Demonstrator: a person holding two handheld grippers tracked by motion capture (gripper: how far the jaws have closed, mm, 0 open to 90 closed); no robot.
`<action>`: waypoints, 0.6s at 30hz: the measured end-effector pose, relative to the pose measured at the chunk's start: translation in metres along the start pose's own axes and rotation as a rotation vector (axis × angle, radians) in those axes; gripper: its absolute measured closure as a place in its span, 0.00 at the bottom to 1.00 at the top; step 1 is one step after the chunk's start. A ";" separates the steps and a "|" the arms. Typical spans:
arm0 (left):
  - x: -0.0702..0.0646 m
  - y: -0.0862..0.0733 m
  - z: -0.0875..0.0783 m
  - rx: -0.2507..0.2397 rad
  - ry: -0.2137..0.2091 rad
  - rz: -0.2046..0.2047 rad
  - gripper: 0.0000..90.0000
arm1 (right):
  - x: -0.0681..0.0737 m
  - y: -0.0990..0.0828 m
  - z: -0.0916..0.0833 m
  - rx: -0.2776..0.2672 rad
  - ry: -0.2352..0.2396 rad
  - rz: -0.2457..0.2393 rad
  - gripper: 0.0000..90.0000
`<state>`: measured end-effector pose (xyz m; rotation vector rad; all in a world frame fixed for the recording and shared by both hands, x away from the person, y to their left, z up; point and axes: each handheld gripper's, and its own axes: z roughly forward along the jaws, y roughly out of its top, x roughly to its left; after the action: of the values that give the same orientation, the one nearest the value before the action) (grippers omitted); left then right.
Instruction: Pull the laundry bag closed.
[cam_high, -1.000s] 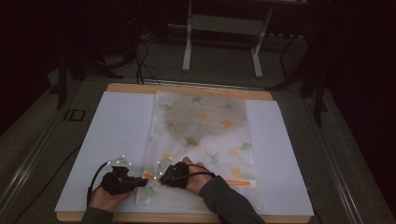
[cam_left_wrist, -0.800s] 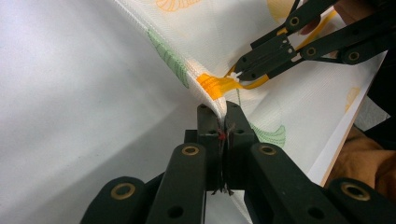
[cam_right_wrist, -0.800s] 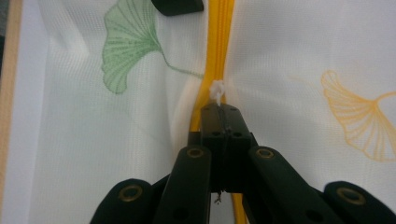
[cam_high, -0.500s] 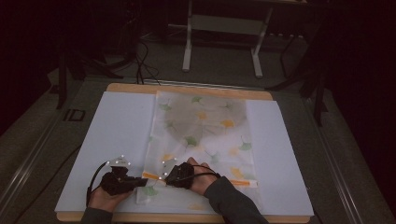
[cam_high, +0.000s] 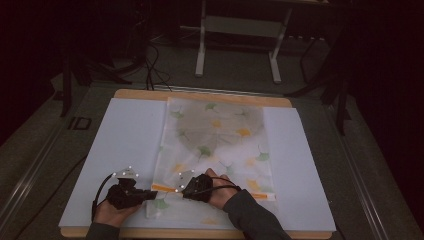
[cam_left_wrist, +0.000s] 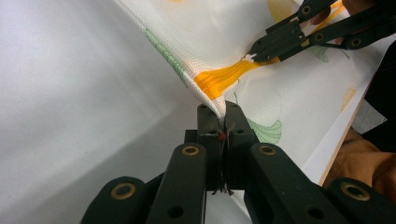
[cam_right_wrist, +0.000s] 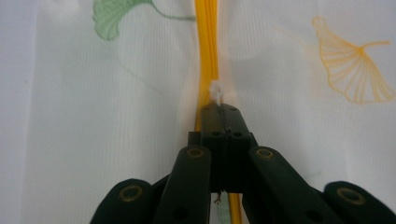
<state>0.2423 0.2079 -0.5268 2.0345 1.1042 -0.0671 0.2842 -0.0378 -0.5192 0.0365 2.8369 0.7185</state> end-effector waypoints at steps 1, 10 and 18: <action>0.000 0.000 0.000 0.000 0.000 -0.001 0.98 | 0.000 -0.001 -0.001 0.001 0.000 0.005 1.00; 0.000 0.000 0.000 0.000 0.001 -0.001 0.98 | -0.001 -0.010 -0.005 0.005 -0.016 0.011 1.00; 0.001 0.000 0.000 -0.002 0.001 -0.002 0.98 | -0.002 -0.016 -0.009 0.011 -0.023 0.014 1.00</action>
<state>0.2424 0.2087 -0.5271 2.0316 1.1069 -0.0657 0.2844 -0.0565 -0.5189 0.0658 2.8217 0.7011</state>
